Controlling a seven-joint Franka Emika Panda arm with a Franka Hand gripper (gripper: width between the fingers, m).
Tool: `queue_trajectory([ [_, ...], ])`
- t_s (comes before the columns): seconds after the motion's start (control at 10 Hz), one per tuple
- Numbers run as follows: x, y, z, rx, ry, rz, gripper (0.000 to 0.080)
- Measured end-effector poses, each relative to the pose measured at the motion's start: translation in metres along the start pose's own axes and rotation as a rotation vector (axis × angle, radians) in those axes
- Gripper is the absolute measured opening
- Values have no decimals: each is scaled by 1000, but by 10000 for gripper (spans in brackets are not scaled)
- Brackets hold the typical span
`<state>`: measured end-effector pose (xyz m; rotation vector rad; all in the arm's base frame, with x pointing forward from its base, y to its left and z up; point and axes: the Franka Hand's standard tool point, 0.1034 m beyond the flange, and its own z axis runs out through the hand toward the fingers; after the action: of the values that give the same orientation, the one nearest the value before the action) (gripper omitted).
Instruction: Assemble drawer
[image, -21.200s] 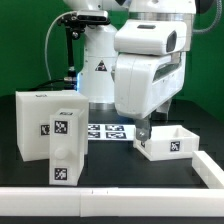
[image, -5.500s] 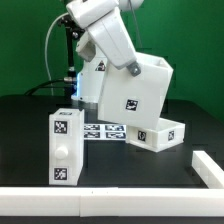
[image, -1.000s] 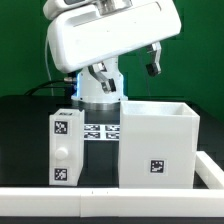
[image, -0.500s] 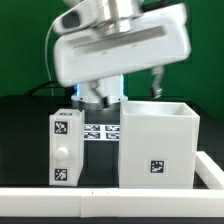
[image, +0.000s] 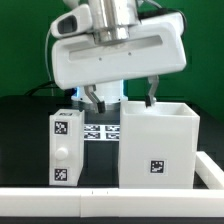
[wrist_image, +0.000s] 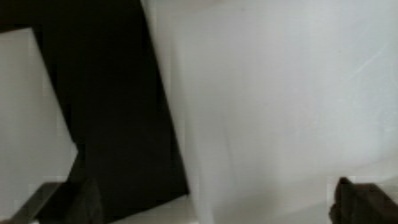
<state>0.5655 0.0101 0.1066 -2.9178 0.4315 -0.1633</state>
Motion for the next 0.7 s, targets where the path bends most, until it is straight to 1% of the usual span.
queue_trajectory([
  [0.1,-2,-4,5,-4,10,6,649],
  [0.2,-2,-4,5,-3,8,3,620],
  [0.3,-2,-4,5,-4,8,3,486],
  [0.4,-2,-4,5,-4,7,3,486],
  [0.5,-2,-3,6,-4,7,4,350],
  [0.6,-3,-3,6,-4,6,4,182],
  [0.7,-3,-3,6,-4,5,4,182],
])
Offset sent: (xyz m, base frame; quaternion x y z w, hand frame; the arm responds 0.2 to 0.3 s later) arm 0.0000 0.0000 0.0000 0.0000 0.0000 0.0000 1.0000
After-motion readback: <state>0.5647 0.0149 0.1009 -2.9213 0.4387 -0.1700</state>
